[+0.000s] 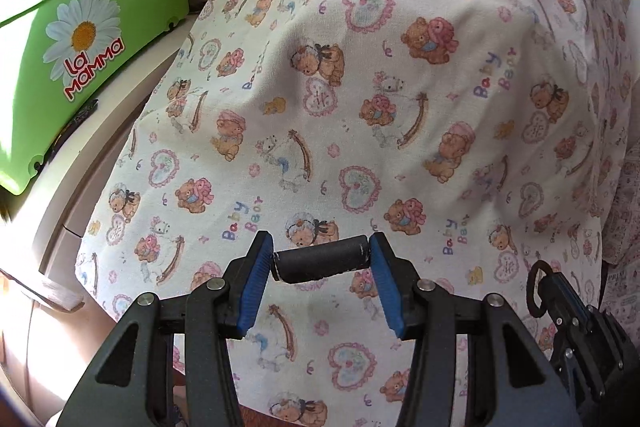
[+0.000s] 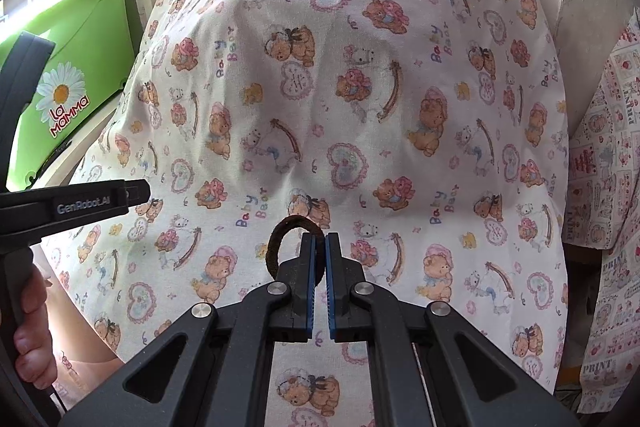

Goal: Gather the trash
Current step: 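Carry the hair tie and black cylinder down over the pink wastebasket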

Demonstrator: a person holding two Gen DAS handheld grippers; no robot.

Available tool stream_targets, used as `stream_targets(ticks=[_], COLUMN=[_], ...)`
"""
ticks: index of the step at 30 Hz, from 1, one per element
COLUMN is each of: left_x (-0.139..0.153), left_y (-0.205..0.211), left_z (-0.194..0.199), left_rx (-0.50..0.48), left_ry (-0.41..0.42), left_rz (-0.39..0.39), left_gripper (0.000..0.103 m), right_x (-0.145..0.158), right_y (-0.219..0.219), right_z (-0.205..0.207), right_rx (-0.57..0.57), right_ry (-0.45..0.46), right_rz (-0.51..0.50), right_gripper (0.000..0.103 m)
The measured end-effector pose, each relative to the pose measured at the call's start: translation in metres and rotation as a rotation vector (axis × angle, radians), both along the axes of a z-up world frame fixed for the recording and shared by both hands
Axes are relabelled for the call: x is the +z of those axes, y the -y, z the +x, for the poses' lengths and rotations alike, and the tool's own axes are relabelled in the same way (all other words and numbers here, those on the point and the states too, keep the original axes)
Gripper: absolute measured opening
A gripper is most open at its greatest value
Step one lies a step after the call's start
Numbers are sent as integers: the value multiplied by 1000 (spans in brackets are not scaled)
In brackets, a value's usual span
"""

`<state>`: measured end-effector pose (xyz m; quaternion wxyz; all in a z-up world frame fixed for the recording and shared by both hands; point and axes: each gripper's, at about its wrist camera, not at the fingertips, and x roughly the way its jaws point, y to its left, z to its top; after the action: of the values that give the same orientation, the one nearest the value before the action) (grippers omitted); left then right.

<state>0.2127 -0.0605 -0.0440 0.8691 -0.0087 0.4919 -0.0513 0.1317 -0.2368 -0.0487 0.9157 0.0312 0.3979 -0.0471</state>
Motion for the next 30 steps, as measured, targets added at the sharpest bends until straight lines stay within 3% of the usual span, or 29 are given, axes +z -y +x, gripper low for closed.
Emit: stream_targets(ticks=[4, 14, 18, 27, 30], left_x=[13, 39, 44, 26, 13], left_y=[0, -5, -17, -43, -48], left_z=[-22, -76, -97, -137, -141], left_rx=[-42, -124, -120, -104, -94], left_ry=[39, 92, 106, 84, 66], left_rz=[12, -51, -23, -34, -53], left_gripper=[48, 48, 48, 48, 48], right_x=[1, 5, 9, 10, 10], right_y=[-3, -12, -19, -30, -46], right_z=[-2, -14, -23, -53, -72], right_rx=[14, 90, 114, 196, 238], right_ry=[2, 17, 26, 14, 19], right_rz=[15, 72, 69, 122, 72], right_gripper=[5, 5, 5, 5, 5])
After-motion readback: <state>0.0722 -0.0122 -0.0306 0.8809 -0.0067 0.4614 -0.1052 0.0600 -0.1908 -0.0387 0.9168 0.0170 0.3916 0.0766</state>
